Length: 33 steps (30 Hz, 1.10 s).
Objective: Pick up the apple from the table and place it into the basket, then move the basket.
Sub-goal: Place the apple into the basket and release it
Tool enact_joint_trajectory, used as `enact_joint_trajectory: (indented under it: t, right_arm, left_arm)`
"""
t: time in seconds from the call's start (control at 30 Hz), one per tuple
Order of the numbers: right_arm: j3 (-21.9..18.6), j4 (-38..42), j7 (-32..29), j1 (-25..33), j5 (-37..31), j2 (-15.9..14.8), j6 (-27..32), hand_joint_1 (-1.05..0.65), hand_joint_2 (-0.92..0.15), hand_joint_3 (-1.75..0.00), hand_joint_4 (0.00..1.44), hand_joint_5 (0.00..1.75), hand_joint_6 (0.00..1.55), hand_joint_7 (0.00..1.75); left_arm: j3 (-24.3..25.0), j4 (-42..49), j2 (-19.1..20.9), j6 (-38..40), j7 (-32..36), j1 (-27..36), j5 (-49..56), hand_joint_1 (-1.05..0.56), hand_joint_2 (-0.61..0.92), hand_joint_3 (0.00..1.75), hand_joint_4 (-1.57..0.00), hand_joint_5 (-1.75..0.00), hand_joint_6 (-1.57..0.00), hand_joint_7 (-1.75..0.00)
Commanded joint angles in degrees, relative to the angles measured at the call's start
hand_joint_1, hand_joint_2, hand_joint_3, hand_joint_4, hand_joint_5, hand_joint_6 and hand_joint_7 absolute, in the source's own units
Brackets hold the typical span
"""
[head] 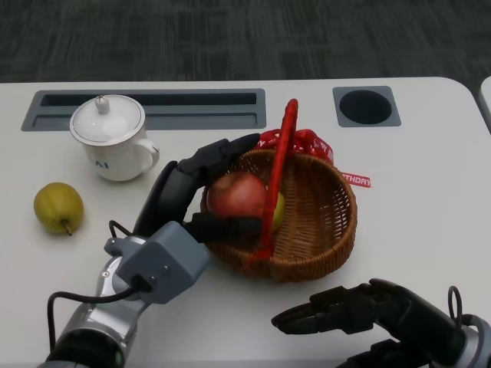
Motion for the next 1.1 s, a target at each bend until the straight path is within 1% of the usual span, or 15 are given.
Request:
enact_joint_trajectory:
  t: [0.03, 0.2, 0.43, 0.6, 0.73, 0.97, 1.1]
  right_arm:
    - [-0.27, -0.43, -0.60, -0.50, 0.42, -0.85, 0.15, -0.39, -0.92, -0.03, 0.80, 0.00, 0.73, 0.00]
    - [-0.44, -0.39, -1.18, -0.64, -0.24, -1.44, 0.16, -0.39, -0.92, -0.03, 0.80, 0.00, 0.73, 0.00]
    - [-0.81, -0.41, -2.30, -1.12, -0.69, -2.09, 0.01, -0.39, -0.92, -0.03, 0.81, 0.00, 0.73, 0.00]
    - [-1.80, 0.20, -3.13, -3.59, 0.22, -3.09, -3.55, -0.41, -0.92, -0.03, 0.83, 0.01, 0.74, 0.01]
    - [-1.68, -0.91, -2.48, -6.53, 2.74, -5.52, -5.15, -0.43, -0.92, -0.04, 0.85, 0.01, 0.75, 0.01]
    - [-0.20, -5.26, 0.07, -9.15, 7.74, -10.28, -6.05, -0.48, -0.92, -0.06, 0.85, 0.00, 0.76, 0.01]
    - [-0.31, -4.34, 0.45, -11.03, 8.17, -11.09, -7.82, -0.48, -0.90, -0.03, 0.85, 0.00, 0.77, 0.01]
  left_arm:
    - [0.09, -0.38, 1.00, -1.05, 0.06, -0.70, 0.13, -0.50, 0.72, 0.00, -0.46, -0.01, -0.57, -0.02]
    - [0.10, -3.37, 1.75, -0.91, 0.69, -0.03, 0.77, -0.50, 0.73, 0.00, -0.47, -0.01, -0.58, -0.01]
    - [0.29, -8.23, 2.43, 0.17, 0.05, 1.07, 0.63, -0.43, 0.75, 0.00, -0.53, -0.02, -0.64, -0.02]
    - [0.58, -12.45, 3.25, -0.42, -1.18, 3.38, -0.31, -0.38, 0.74, 0.00, -0.58, -0.02, -0.68, -0.02]
    - [1.06, -16.87, 4.22, -1.34, -1.51, 6.62, -0.73, -0.32, 0.74, 0.00, -0.62, -0.02, -0.70, -0.01]
    - [2.54, -29.43, 6.82, 1.38, -3.31, 15.34, -2.25, -0.33, 0.77, 0.01, -0.66, -0.02, -0.71, -0.01]
    - [3.87, -38.30, 9.22, 4.23, -6.00, 21.30, -4.54, -0.35, 0.77, 0.00, -0.66, -0.01, -0.70, 0.00]
